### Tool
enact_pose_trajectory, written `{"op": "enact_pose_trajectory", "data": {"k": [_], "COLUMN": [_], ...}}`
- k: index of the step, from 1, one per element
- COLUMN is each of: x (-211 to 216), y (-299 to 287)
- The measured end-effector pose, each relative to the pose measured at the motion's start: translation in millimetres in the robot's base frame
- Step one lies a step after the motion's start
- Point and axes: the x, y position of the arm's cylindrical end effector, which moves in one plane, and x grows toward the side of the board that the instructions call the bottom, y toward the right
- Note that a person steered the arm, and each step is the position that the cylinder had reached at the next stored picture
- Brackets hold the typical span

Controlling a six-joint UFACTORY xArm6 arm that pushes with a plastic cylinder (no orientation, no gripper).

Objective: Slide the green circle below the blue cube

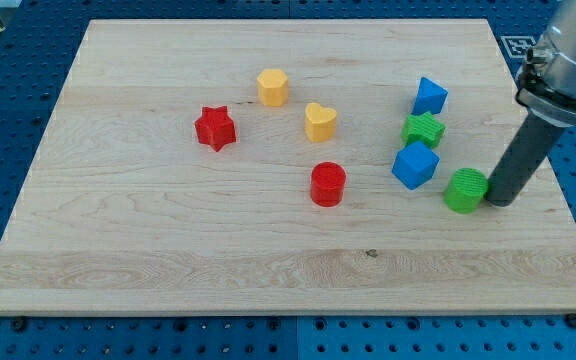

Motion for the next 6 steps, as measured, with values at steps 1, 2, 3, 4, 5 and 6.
{"op": "enact_pose_trajectory", "data": {"k": [1,2,3,4,5,6], "x": [0.0,-2.8,-3.8,-4.0,-2.8,19.6], "y": [-25.0,-47.4,-57.2,-57.2,-49.4,-46.5]}}
